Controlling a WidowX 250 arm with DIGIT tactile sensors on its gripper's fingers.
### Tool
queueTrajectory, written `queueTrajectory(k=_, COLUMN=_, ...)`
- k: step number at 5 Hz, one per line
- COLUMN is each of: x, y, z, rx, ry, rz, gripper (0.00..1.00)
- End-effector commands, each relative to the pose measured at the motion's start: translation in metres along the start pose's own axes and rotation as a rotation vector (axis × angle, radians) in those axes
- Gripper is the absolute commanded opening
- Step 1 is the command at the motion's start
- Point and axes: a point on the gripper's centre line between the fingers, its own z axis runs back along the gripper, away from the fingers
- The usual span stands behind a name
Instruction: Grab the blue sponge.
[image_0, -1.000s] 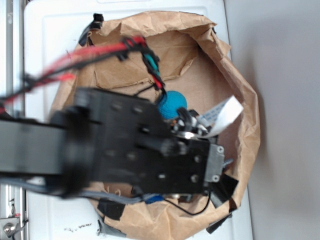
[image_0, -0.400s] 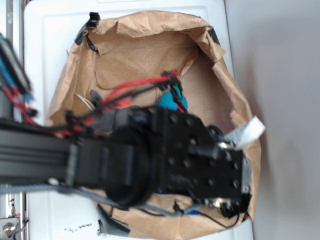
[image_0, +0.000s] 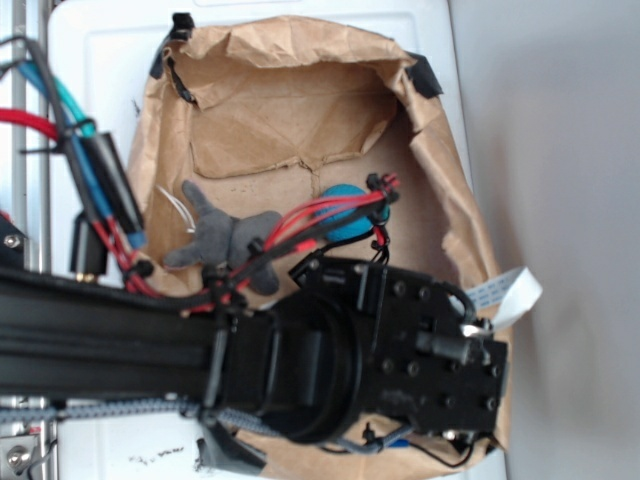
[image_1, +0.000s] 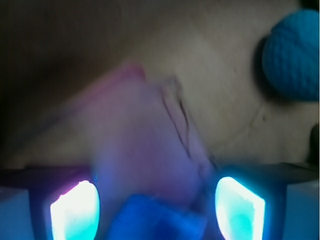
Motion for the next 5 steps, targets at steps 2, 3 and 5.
queueTrajectory(k=2, x=-0.005, y=0.011, z=0.013, rx=-0.084, ry=-0.039, rz=0.002, gripper=0.00)
queueTrajectory(k=3, x=-0.002, y=0.009, z=0.008, rx=-0.079, ry=-0.047, rz=-0.004, gripper=0.00)
queueTrajectory(k=5, x=0.017, y=0.023, z=0.038, rx=-0.123, ry=-0.056, rz=0.053, gripper=0.00)
